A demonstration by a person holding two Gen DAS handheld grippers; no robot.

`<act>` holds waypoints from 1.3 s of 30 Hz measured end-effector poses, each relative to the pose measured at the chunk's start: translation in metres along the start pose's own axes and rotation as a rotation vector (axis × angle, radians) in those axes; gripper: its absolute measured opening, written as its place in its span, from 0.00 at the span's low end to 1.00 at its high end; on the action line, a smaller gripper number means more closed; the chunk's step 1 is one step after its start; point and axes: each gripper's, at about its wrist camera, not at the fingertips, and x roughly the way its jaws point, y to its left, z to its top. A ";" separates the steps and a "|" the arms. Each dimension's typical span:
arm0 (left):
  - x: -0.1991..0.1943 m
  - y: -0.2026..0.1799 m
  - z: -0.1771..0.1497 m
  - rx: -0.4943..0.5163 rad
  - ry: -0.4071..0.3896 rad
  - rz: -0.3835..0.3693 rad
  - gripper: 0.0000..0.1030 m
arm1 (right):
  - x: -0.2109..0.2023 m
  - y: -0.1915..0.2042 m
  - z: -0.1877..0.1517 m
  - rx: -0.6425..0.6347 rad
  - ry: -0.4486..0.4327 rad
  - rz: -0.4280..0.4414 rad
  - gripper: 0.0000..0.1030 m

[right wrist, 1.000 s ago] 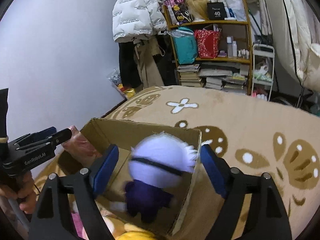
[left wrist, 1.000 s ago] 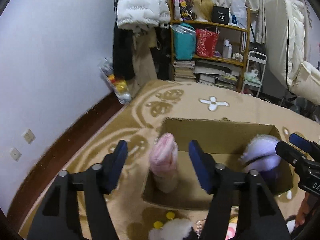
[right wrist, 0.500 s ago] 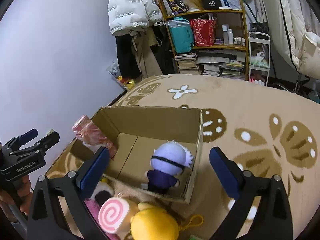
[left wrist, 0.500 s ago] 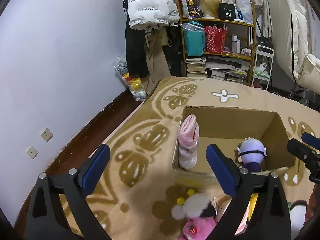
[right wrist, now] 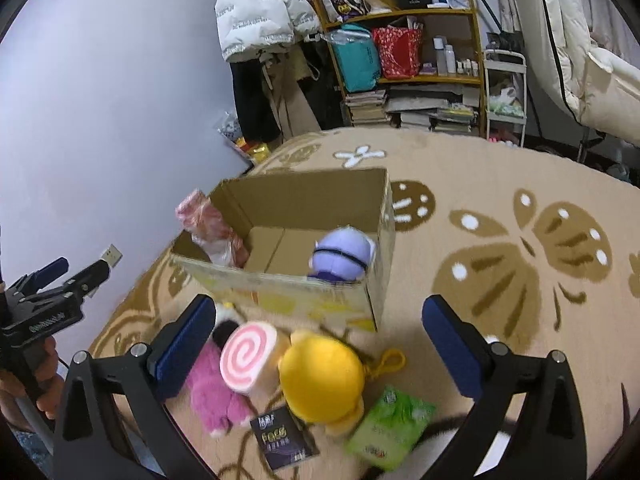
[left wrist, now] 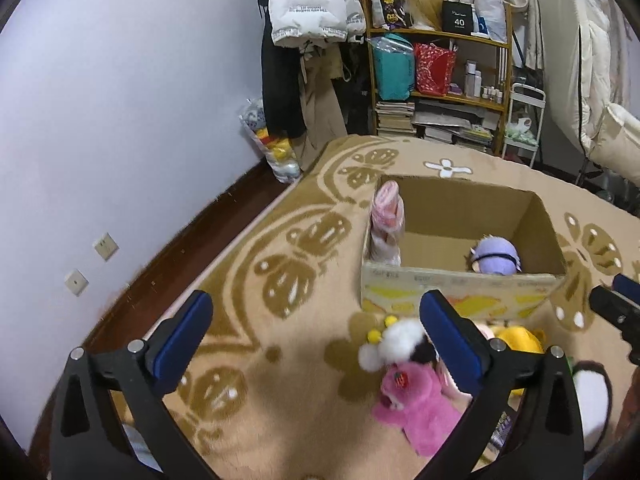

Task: Organize soft objects
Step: 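Grasp the pink plush bear with the left tool while the right tool grasps the yellow plush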

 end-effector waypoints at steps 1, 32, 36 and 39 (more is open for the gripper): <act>-0.002 0.002 -0.003 -0.004 0.006 -0.003 1.00 | -0.001 0.000 -0.004 -0.003 0.010 -0.013 1.00; 0.058 -0.035 -0.055 0.054 0.244 -0.102 1.00 | 0.053 -0.012 -0.037 0.114 0.160 -0.017 1.00; 0.071 -0.045 -0.057 0.068 0.280 -0.120 1.00 | 0.068 -0.011 -0.036 0.111 0.186 -0.013 1.00; 0.081 -0.052 -0.062 0.071 0.313 -0.125 1.00 | 0.079 -0.010 -0.038 0.106 0.210 -0.016 1.00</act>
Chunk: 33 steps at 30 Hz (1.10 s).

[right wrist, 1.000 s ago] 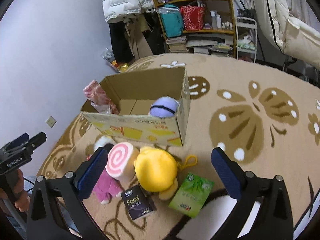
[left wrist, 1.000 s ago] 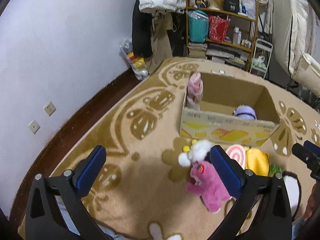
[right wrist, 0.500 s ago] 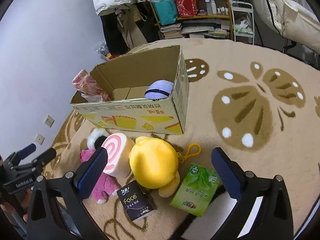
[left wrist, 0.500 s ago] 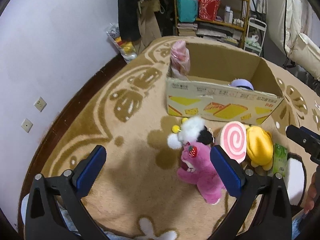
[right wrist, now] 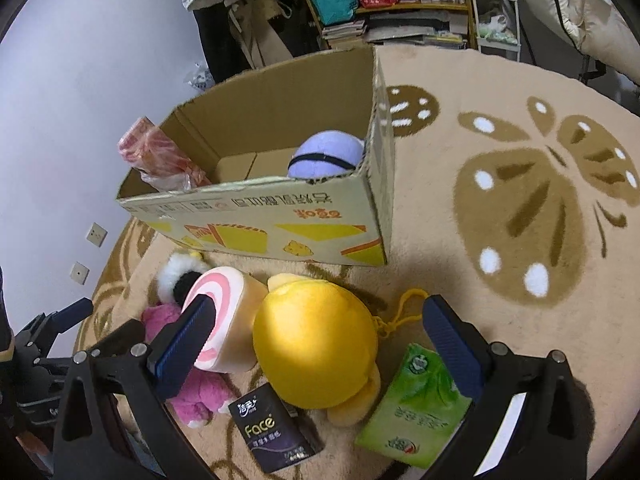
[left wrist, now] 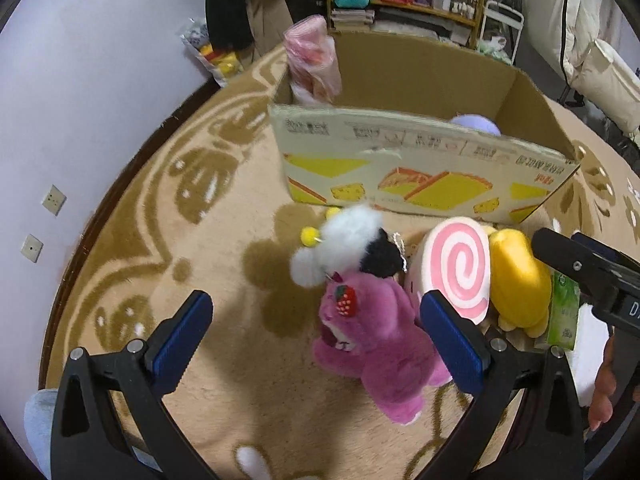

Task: Organize soft objects
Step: 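Grasp the pink plush bear with the left tool while the right tool grasps the yellow plush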

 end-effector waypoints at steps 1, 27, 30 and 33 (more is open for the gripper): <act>0.003 -0.002 -0.001 0.005 0.009 -0.002 1.00 | 0.004 0.000 0.000 -0.001 0.009 -0.002 1.00; 0.039 -0.020 -0.013 0.080 0.130 -0.009 1.00 | 0.041 -0.005 0.001 0.026 0.116 -0.011 1.00; 0.045 -0.019 -0.013 0.076 0.139 -0.014 1.00 | 0.044 -0.002 -0.001 0.014 0.134 -0.013 1.00; 0.053 -0.016 -0.010 0.060 0.152 -0.025 1.00 | 0.049 0.002 -0.006 -0.001 0.158 -0.020 1.00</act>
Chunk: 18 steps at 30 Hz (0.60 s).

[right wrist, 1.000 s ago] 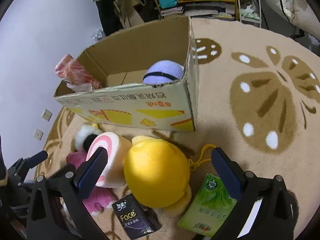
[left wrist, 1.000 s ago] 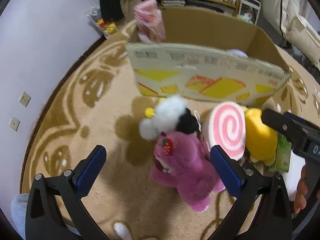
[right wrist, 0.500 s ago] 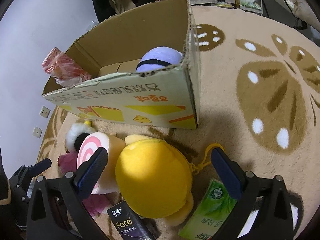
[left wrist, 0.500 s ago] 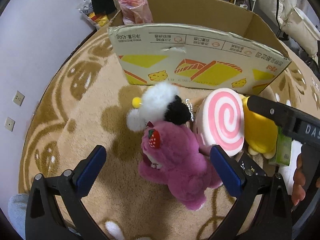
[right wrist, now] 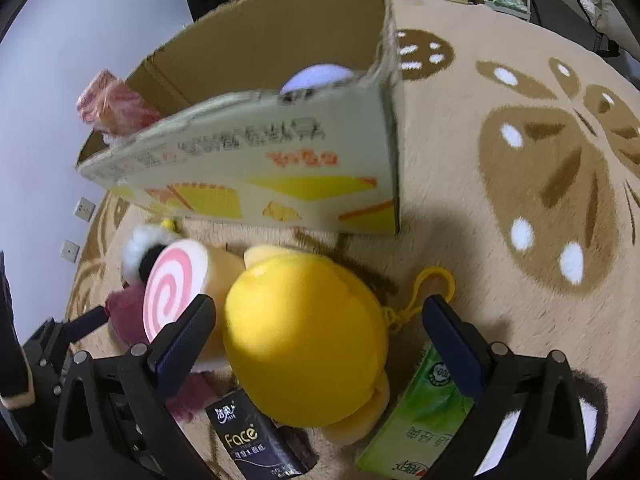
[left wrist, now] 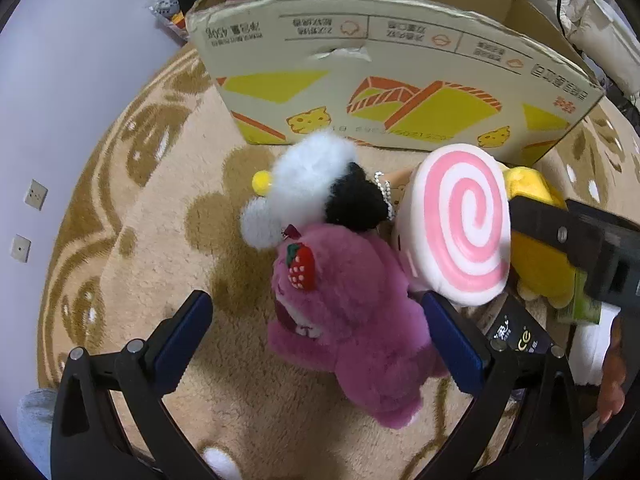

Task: Organize soft objects
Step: 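Grasp the pink plush bear with the left tool while the right tool grasps the yellow plush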

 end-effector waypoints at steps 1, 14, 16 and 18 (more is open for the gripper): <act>0.003 0.002 0.001 -0.005 0.006 -0.005 1.00 | 0.002 0.003 -0.002 -0.012 0.011 -0.004 1.00; 0.018 0.001 0.005 0.003 0.025 -0.014 0.92 | 0.023 0.014 -0.016 -0.053 0.084 -0.054 0.93; 0.016 0.000 0.002 -0.011 0.032 -0.046 0.86 | 0.024 0.017 -0.017 -0.063 0.083 -0.065 0.91; 0.016 0.001 0.001 -0.021 0.035 -0.092 0.77 | 0.024 0.019 -0.020 -0.065 0.080 -0.071 0.87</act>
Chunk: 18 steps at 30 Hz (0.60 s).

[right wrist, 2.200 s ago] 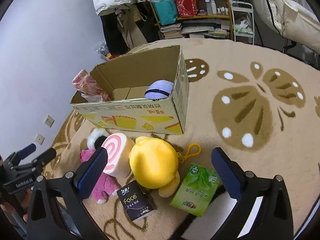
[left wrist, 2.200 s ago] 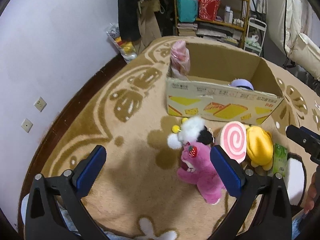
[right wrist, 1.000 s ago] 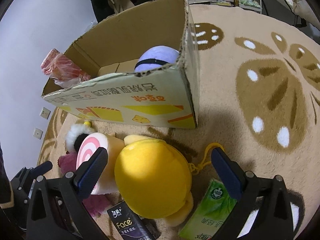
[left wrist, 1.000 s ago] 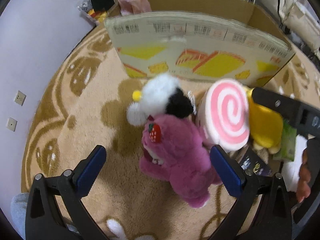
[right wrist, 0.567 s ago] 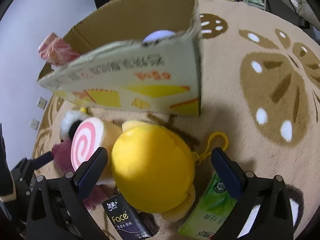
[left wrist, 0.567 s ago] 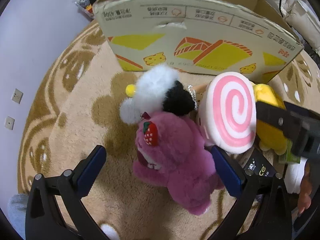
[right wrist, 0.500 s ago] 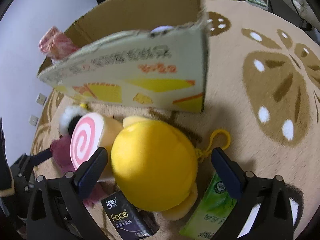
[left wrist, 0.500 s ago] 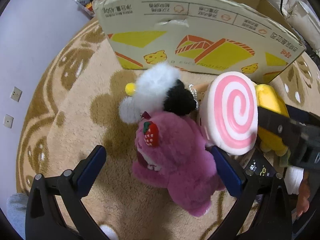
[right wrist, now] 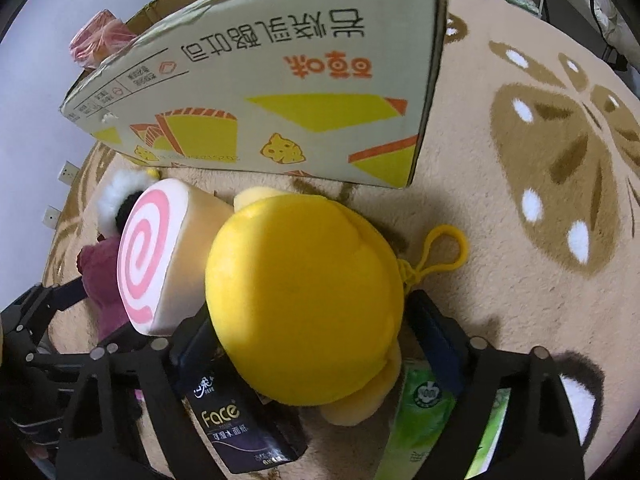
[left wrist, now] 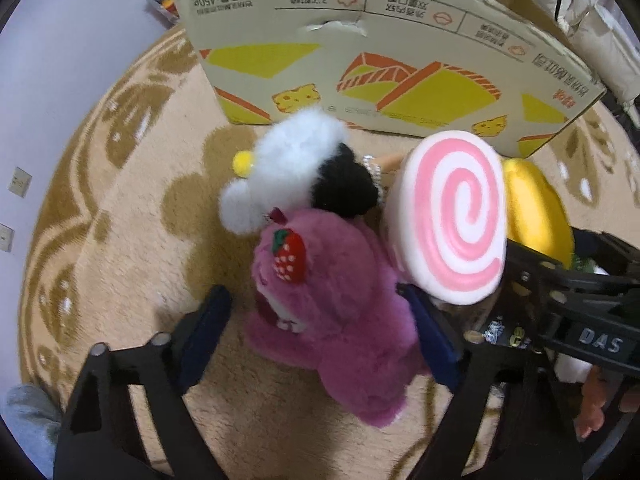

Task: Organize soft objects
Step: 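Grasp the pink plush bear with the left tool while the right tool grasps the yellow plush, then lift the pink bear and yellow plush over the box and release both inside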

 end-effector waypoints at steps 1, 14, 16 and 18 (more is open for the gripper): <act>0.000 0.001 0.000 -0.005 0.001 -0.022 0.71 | 0.000 0.001 -0.001 0.001 -0.003 0.001 0.85; -0.018 0.000 -0.017 -0.005 -0.076 0.057 0.66 | -0.013 -0.002 -0.003 0.032 -0.058 0.036 0.69; -0.022 0.003 -0.018 -0.024 -0.086 0.072 0.66 | -0.025 -0.014 -0.003 0.046 -0.080 0.042 0.69; -0.026 0.008 -0.018 -0.038 -0.102 0.093 0.66 | -0.032 -0.018 -0.003 0.060 -0.098 0.051 0.69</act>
